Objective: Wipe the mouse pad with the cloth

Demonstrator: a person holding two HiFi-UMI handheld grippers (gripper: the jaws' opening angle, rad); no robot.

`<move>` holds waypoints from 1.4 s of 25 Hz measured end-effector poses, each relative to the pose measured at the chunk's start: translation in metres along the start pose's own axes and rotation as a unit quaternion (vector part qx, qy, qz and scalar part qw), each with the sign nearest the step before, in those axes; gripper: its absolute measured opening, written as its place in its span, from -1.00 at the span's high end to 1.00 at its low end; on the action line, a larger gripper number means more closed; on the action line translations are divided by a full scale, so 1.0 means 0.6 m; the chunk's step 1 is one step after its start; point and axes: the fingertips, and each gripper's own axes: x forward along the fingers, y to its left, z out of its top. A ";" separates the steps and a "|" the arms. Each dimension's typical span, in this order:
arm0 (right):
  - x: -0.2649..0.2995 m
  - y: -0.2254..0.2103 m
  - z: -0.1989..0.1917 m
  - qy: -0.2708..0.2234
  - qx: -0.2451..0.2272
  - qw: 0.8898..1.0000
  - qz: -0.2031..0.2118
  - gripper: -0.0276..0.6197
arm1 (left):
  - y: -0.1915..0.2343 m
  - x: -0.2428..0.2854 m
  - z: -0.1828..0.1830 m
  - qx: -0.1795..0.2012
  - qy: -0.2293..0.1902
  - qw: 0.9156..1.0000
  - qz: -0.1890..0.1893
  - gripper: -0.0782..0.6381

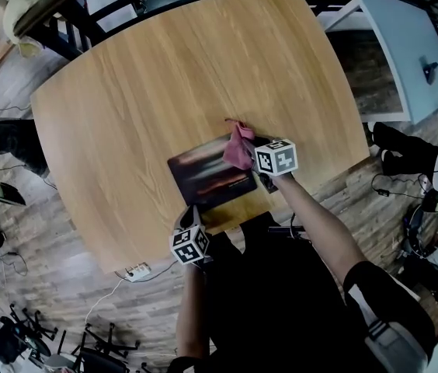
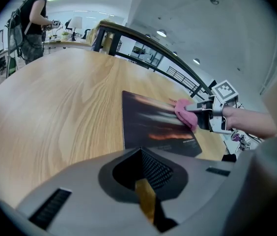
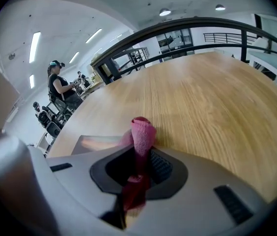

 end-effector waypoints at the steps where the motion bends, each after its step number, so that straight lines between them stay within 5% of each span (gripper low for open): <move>1: -0.003 -0.007 -0.001 0.000 0.001 1.000 -0.005 0.72 | 0.000 0.000 0.000 0.002 0.001 1.000 -0.001 0.72; 6: -0.033 -0.016 0.000 -0.021 0.005 1.000 -0.018 0.72 | -0.001 0.000 0.000 0.013 0.001 1.000 -0.008 0.72; 12: -0.084 0.058 0.023 -0.070 -0.012 0.997 0.014 0.72 | -0.001 0.001 0.003 0.014 0.005 1.000 -0.025 0.72; 19: -0.084 0.229 -0.002 -0.060 -0.041 0.990 0.120 0.72 | -0.012 0.005 0.000 0.024 0.006 0.999 -0.039 0.72; 27: -0.017 0.389 -0.050 0.008 -0.011 0.972 0.236 0.72 | -0.023 0.009 -0.003 0.030 0.003 0.998 -0.058 0.71; 35: 0.077 0.364 -0.101 0.067 -0.012 0.981 0.182 0.72 | -0.022 0.009 0.000 0.026 0.006 0.998 -0.064 0.71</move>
